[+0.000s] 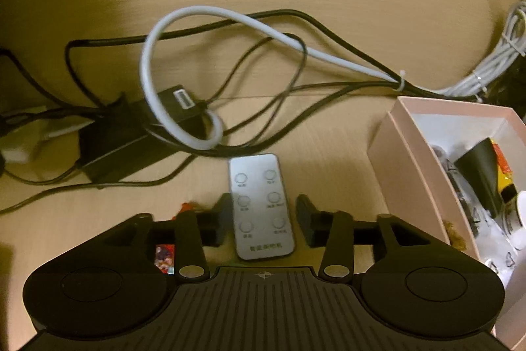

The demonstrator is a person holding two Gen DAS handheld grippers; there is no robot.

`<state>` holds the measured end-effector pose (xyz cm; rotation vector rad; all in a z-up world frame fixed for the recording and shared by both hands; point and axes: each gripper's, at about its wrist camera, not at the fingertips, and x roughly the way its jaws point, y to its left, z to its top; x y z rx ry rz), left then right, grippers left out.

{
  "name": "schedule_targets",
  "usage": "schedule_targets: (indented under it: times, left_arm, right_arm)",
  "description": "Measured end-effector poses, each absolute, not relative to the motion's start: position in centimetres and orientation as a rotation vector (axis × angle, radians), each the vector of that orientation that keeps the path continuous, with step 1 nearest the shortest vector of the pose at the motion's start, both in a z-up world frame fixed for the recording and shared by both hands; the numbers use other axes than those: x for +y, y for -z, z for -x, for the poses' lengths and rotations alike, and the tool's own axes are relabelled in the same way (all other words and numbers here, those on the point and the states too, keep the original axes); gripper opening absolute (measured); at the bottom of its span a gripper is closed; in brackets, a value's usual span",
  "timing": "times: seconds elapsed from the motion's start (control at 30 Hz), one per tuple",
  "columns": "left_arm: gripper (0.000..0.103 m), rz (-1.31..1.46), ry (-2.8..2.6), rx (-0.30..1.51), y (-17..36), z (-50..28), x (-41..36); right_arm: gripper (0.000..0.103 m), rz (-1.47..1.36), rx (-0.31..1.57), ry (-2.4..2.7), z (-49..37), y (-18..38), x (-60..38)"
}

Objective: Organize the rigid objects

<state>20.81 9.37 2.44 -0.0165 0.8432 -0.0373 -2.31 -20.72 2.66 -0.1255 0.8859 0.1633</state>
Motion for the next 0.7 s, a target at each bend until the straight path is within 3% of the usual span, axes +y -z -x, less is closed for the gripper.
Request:
schedule_targets:
  times: [0.17,0.4,0.57,0.6,0.67,0.7]
  left_arm:
    - [0.053,0.078,0.046,0.845,-2.5,-21.2,10.0]
    - [0.054,-0.112,0.003,0.829,-1.9,-21.4,7.4]
    - [0.055,-0.073,-0.036,0.834,-1.8,-22.0,8.0]
    - [0.054,-0.064,-0.038,0.841,-1.8,-22.0,8.1]
    - [0.04,-0.009,-0.014,0.859,-2.1,-21.8,8.6]
    - [0.024,0.01,-0.007,0.863,-2.2,-21.7,8.7]
  right_arm:
    - [0.054,0.119,0.88,-0.162,2.4,-2.7,-21.1]
    - [0.054,0.12,0.901,-0.165,2.7,-2.3,-21.1]
    - [0.054,0.128,0.893,-0.164,3.1,-2.5,-21.3]
    - [0.054,0.127,0.892,-0.162,3.2,-2.5,-21.3]
    - [0.054,0.122,0.892,-0.155,3.4,-2.6,-21.6]
    - [0.054,0.12,0.891,-0.151,3.5,-2.6,-21.8]
